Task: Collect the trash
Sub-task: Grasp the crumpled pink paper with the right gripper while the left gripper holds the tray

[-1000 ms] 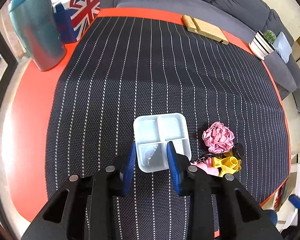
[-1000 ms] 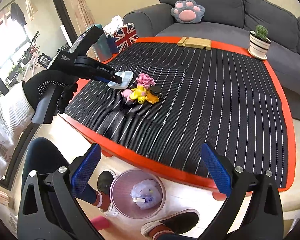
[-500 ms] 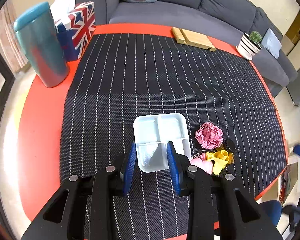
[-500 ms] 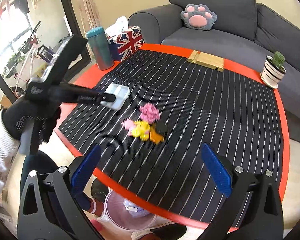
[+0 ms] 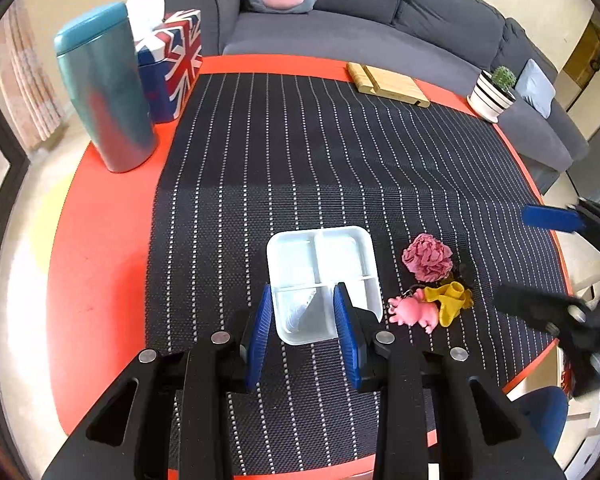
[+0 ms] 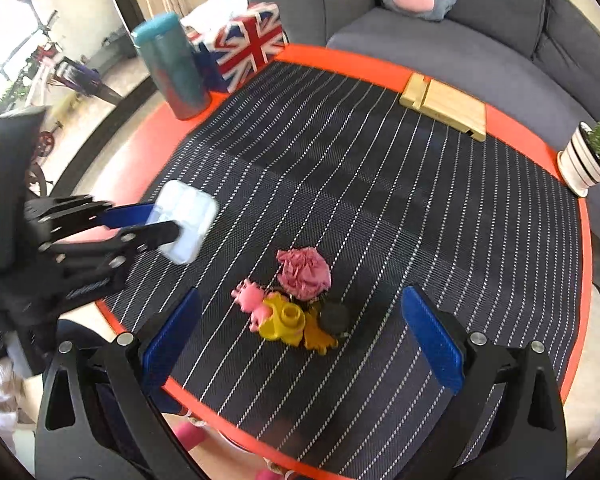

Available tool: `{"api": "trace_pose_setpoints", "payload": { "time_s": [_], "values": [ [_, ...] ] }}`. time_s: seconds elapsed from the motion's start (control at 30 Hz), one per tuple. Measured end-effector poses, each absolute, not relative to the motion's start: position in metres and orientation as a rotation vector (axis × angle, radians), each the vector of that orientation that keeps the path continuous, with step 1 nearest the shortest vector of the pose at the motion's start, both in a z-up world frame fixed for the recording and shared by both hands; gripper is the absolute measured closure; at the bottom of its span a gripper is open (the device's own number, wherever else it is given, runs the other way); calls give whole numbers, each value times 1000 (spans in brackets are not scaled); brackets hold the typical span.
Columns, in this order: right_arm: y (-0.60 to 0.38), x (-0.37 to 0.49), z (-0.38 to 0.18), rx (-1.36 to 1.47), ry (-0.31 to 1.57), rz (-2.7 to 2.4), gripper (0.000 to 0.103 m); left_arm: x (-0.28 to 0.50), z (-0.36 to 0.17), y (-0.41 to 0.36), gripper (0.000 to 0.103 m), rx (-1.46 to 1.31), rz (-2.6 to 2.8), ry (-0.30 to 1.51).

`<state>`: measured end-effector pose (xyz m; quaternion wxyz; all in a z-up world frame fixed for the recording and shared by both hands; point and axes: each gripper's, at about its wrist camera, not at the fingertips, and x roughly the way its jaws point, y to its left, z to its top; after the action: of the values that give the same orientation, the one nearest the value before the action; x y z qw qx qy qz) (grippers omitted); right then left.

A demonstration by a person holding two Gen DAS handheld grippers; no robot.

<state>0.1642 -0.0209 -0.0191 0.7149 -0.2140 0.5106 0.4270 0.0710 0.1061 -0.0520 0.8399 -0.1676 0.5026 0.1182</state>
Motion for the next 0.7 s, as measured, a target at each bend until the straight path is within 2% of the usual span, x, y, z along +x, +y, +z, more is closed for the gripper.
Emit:
{"api": "trace_pose_setpoints", "payload": {
  "time_s": [0.33,0.4,0.47,0.6,0.63,0.7],
  "values": [
    [13,181,-65,-522,1262,858,6,61,-54,119,72,-358,252,1060],
    [14,182,-72,-529,1278,848,20,59,-56,121,72,-361,251,1061],
    [16,183,-77,-534,1291,842,28,58,-58,122,72,-362,250,1062],
    [14,185,-81,-525,1293,836,57,58,-61,122,72,-365,240,1060],
    [14,185,-82,-528,1293,835,62,58,-61,121,72,-364,238,1059],
    [13,185,-82,-525,1283,837,66,59,-62,120,72,-361,235,1057]
  ]
}}
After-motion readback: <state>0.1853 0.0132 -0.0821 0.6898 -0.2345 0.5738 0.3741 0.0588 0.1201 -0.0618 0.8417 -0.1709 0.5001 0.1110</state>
